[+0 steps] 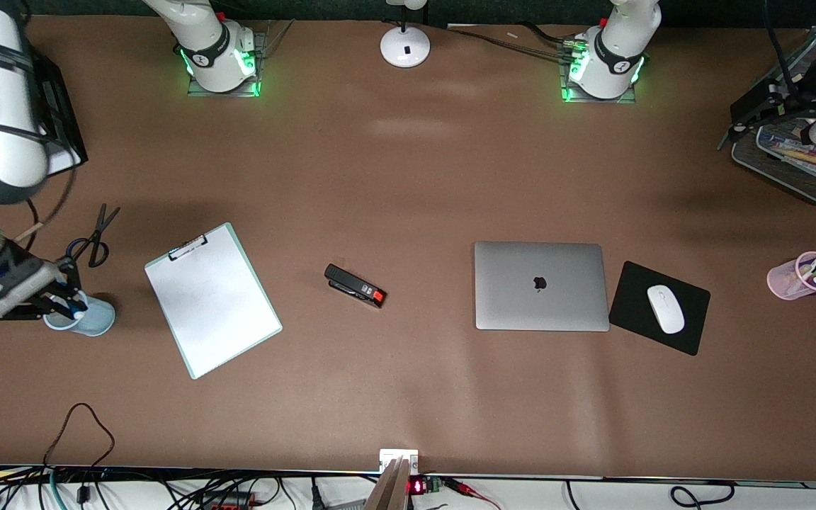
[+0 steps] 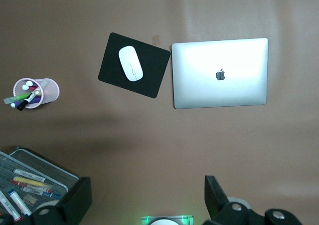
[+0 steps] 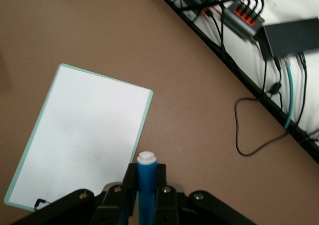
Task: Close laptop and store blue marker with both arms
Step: 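Carry the blue marker with the right gripper above the light blue cup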
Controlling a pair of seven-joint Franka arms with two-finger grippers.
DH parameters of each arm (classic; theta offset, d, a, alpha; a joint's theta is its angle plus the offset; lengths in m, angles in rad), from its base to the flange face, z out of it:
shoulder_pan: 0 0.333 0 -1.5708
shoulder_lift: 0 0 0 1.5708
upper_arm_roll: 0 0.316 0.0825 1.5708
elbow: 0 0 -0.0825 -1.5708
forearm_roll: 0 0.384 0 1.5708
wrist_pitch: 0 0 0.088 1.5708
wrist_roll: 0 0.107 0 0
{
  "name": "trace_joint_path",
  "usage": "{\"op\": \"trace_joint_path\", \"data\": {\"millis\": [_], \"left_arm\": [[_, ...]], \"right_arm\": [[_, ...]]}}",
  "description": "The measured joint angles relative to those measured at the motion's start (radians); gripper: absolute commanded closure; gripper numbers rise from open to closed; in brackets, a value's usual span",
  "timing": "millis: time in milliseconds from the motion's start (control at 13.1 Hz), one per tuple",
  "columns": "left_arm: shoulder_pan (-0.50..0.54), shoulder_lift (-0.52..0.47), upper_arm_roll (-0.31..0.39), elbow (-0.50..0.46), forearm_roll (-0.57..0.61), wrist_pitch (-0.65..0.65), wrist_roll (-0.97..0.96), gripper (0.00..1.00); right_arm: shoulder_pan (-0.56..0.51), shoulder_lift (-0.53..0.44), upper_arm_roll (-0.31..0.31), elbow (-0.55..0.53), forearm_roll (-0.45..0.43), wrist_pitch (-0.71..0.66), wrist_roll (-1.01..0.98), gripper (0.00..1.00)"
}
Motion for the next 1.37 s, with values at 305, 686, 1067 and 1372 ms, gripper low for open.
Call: {"op": "trace_joint_path", "data": {"millis": [305, 686, 1067, 1372], "left_arm": [[0.000, -0.007, 0.000, -0.001, 0.000, 0.000, 0.000, 0.00], [0.000, -0.007, 0.000, -0.001, 0.000, -0.004, 0.001, 0.00], [0.000, -0.007, 0.000, -0.001, 0.000, -0.004, 0.002, 0.00], [-0.029, -0.007, 0.018, -0.006, -0.001, -0.004, 0.006, 0.00]], "right_arm": [[-0.106, 0.001, -0.003, 0.033, 0.229, -0.081, -0.394, 0.94], [-0.214, 0.045, -0.004, 0.066, 0.485, -0.239, -0.792, 0.93], [-0.291, 0.157, -0.004, 0.213, 0.529, -0.544, -1.027, 0.94], [-0.321, 0.250, -0.004, 0.259, 0.499, -0.672, -1.202, 0.94]]}}
